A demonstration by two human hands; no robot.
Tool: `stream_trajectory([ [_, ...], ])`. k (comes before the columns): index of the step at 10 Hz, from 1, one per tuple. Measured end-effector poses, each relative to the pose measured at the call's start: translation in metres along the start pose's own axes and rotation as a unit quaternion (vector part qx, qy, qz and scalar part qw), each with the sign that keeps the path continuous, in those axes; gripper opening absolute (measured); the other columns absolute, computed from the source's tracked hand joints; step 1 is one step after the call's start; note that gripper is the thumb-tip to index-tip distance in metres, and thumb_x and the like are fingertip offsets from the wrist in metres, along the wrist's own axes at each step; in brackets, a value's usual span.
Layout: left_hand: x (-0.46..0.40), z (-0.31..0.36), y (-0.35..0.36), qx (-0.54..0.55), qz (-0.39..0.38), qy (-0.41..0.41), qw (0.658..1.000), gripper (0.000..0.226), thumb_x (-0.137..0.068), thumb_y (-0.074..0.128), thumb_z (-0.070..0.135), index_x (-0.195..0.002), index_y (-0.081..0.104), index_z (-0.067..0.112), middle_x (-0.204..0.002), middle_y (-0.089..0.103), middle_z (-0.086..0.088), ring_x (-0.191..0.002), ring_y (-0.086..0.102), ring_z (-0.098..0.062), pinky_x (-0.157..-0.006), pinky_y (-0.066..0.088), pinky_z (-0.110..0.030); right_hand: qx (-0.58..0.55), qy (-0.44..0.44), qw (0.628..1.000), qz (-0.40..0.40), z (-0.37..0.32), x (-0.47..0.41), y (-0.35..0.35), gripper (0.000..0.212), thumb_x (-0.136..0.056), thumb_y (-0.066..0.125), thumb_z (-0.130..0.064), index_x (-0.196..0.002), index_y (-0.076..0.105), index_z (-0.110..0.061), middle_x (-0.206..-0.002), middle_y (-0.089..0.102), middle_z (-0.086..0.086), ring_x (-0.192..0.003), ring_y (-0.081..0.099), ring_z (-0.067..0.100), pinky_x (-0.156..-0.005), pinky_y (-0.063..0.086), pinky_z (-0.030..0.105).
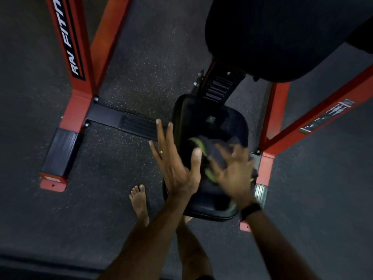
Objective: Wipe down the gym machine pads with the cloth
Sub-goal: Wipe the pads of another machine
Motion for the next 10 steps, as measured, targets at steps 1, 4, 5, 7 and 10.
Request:
stream_trajectory([
  [1, 0.004, 0.000, 0.003, 0.009, -0.008, 0.024, 1.000, 0.082, -0.097, 0.030, 0.065, -0.152, 0.032, 0.004, -0.166, 0.018, -0.012, -0.153, 0.019, -0.020, -0.121, 0.005, -0.062, 0.003, 0.183, 0.983, 0.007, 0.038, -0.088, 0.006, 0.062, -0.094, 0.042, -0.060, -0.137, 0.058, -0.018, -0.146, 0.044, 0.020, -0.137, 0.035, 0.041, -0.107, 0.026, 0.060],
  [4, -0.022, 0.006, -0.049, 0.110, 0.142, 0.020, 0.984, 0.051, -0.104, 0.040, 0.027, -0.142, 0.042, -0.006, -0.155, 0.036, -0.024, -0.146, 0.034, -0.029, -0.115, 0.018, -0.069, -0.080, -0.134, 0.988, 0.007, -0.079, 0.070, -0.021, 0.044, -0.084, 0.055, -0.048, -0.124, 0.063, -0.030, -0.120, 0.049, 0.003, -0.106, 0.048, 0.028, -0.082, 0.031, 0.042],
  [5, -0.038, 0.000, -0.064, 0.084, 0.151, 0.050, 0.984, 0.044, -0.104, 0.037, 0.020, -0.140, 0.045, -0.005, -0.152, 0.040, -0.025, -0.144, 0.037, -0.021, -0.113, 0.021, -0.070, -0.031, -0.003, 0.999, -0.003, 0.012, 0.071, -0.021, 0.053, -0.087, 0.048, -0.060, -0.125, 0.066, -0.027, -0.121, 0.054, 0.011, -0.107, 0.052, 0.035, -0.086, 0.040, 0.051],
  [7, -0.036, -0.027, -0.054, 0.040, 0.140, 0.031, 0.989, 0.037, -0.104, 0.039, 0.016, -0.138, 0.048, 0.003, -0.147, 0.047, -0.022, -0.139, 0.042, -0.022, -0.114, 0.021, -0.067, -0.012, 0.049, 0.999, -0.020, -0.072, -0.059, 0.001, 0.041, -0.092, 0.053, -0.050, -0.117, 0.067, -0.020, -0.132, 0.051, 0.013, -0.122, 0.042, 0.035, -0.095, 0.030, 0.053],
  [10, -0.004, -0.025, -0.035, 0.077, 0.042, -0.048, 0.995, 0.046, -0.105, 0.038, 0.034, -0.145, 0.044, 0.013, -0.149, 0.049, -0.011, -0.140, 0.044, -0.022, -0.115, 0.027, -0.061, -0.025, 0.085, 0.996, 0.010, 0.005, 0.101, -0.001, 0.045, -0.087, 0.052, -0.052, -0.127, 0.055, -0.032, -0.119, 0.050, 0.011, -0.101, 0.053, 0.029, -0.081, 0.044, 0.044],
])
Point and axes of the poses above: each hand's wrist, its own x-axis away from the middle knuckle, its own y-axis out of the palm, z = x × y, the point moved 7 cm from there along -x, towards the middle knuckle
